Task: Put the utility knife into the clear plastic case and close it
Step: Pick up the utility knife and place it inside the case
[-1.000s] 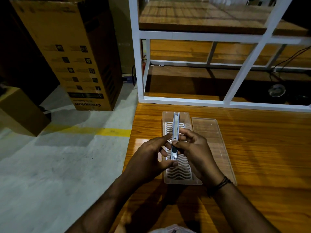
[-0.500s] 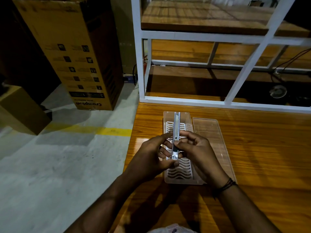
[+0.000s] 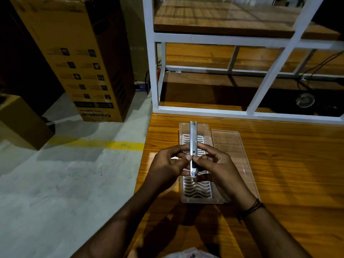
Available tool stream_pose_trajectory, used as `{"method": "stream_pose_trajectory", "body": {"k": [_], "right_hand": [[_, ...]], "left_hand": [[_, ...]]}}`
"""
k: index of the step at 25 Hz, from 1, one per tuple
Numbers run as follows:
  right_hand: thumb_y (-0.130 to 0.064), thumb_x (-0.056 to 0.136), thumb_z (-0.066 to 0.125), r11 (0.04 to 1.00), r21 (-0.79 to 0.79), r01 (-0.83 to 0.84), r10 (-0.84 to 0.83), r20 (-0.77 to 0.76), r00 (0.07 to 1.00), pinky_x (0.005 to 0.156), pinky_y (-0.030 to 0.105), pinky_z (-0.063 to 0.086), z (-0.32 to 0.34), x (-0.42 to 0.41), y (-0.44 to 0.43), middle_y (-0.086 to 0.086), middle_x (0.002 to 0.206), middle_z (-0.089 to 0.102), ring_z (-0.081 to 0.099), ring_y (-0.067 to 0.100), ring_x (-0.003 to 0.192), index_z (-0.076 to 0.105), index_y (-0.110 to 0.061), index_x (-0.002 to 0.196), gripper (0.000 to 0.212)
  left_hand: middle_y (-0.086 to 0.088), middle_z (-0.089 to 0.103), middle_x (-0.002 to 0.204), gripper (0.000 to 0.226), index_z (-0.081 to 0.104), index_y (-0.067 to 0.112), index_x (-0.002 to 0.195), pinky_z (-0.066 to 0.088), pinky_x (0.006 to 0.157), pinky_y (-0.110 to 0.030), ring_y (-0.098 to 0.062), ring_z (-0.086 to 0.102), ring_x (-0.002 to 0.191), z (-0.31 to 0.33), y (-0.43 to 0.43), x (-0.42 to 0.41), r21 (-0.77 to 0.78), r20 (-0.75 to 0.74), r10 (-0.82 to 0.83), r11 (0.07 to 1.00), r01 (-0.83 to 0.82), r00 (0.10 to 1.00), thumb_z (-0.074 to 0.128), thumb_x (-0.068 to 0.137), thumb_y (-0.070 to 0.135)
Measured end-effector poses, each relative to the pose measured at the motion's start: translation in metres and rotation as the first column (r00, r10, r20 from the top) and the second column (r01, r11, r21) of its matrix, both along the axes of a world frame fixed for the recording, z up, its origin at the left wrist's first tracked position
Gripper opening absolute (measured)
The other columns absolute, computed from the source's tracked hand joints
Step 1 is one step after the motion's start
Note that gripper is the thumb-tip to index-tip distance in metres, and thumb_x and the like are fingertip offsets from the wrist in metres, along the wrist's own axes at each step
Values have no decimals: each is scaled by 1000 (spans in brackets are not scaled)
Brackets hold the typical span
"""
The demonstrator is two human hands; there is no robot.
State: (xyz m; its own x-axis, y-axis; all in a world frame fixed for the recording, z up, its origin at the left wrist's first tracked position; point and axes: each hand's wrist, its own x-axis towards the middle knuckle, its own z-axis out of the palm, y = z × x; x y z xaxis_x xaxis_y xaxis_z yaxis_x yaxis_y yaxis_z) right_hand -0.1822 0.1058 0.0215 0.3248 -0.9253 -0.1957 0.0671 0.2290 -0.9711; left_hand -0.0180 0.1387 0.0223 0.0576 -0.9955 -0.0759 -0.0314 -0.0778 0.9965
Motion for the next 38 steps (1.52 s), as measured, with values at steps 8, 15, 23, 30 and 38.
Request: {"method": "stream_pose_trajectory", "body": {"k": [8, 15, 23, 30, 38], "right_hand": [[-8, 94, 65, 1000, 20, 20, -20, 8, 1000, 56, 38, 60, -1, 2, 3, 20, 90, 75, 76, 23, 80, 61, -15, 138, 45], [-1, 94, 64, 999, -27, 19, -21, -64, 998, 53, 39, 60, -6, 1, 1, 19, 84, 56, 74, 21, 71, 61, -10, 137, 44], [-13, 92, 62, 931, -357, -81, -183, -646, 741, 70, 24, 52, -19, 13, -3, -4, 79, 70, 70, 17, 78, 70, -18, 126, 35], [-16, 87, 55, 929, -338, -148, -201, -800, 565, 88, 33, 49, -44, 33, -17, 15, 117, 67, 63, 35, 111, 61, -18, 130, 43], [-20, 91, 56, 938, -262, -227, -140, -885, 444, 89, 39, 52, -47, 38, -16, 20, 121, 63, 64, 40, 111, 47, -15, 145, 55]], "left_hand": [[-7, 72, 88, 29, 71, 25, 115, 65, 64, -31, -16, 78, 73, -7, -3, -1, 21, -53, 24, 1000, -23, 998, 66, 97, 3], [-10, 76, 94, 26, 73, 21, 116, 64, 63, -30, -16, 78, 78, -17, -4, -3, 19, 19, 63, 998, -63, 998, 68, 96, 6], [6, 67, 120, 49, 63, 28, 134, 66, 60, -44, -17, 74, 82, -43, -7, 5, 56, 465, 195, 967, -248, 864, 79, 88, 31], [8, 71, 87, 38, 67, 27, 126, 65, 64, -48, -22, 75, 69, -46, -11, 4, 109, 476, 150, 968, -227, 867, 75, 89, 26], [8, 69, 84, 34, 67, 30, 125, 65, 67, -47, -20, 75, 70, -48, -10, 1, 73, 501, 159, 972, -225, 851, 72, 91, 27]]}}
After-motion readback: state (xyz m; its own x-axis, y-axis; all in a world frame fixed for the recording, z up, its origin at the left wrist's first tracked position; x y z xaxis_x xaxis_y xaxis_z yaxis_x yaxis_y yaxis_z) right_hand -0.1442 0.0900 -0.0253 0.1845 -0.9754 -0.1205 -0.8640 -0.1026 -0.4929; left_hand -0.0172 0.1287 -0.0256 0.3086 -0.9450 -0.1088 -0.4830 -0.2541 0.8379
